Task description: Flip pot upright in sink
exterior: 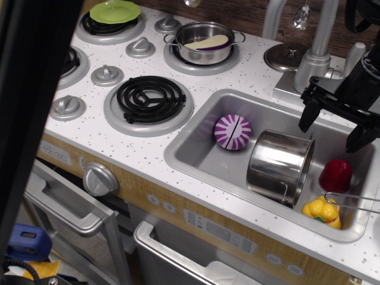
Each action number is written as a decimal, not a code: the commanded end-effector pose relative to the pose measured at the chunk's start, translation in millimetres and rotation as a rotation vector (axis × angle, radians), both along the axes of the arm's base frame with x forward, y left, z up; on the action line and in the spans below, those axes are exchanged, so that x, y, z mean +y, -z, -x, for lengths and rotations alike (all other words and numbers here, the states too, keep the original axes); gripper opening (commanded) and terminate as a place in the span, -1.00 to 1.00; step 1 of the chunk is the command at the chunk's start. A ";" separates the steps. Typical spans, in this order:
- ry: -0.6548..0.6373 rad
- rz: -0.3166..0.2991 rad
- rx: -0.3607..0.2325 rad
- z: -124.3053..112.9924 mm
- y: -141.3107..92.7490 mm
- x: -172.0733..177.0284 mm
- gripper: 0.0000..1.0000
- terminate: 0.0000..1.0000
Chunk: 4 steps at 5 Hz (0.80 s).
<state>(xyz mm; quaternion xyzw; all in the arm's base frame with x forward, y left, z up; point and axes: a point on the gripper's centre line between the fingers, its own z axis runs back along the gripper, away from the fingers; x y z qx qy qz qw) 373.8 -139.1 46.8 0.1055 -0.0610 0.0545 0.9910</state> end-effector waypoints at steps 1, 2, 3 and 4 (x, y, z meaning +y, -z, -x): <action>0.000 0.000 0.000 0.0 0.0 0.0 1.00 -1.00; 0.051 -0.134 0.013 -0.7 -0.9 -4.8 1.00 -1.00; 0.077 -0.247 0.021 -0.9 0.6 -6.3 1.00 -1.00; 0.101 -0.293 0.014 -0.9 4.9 -2.0 1.00 -1.00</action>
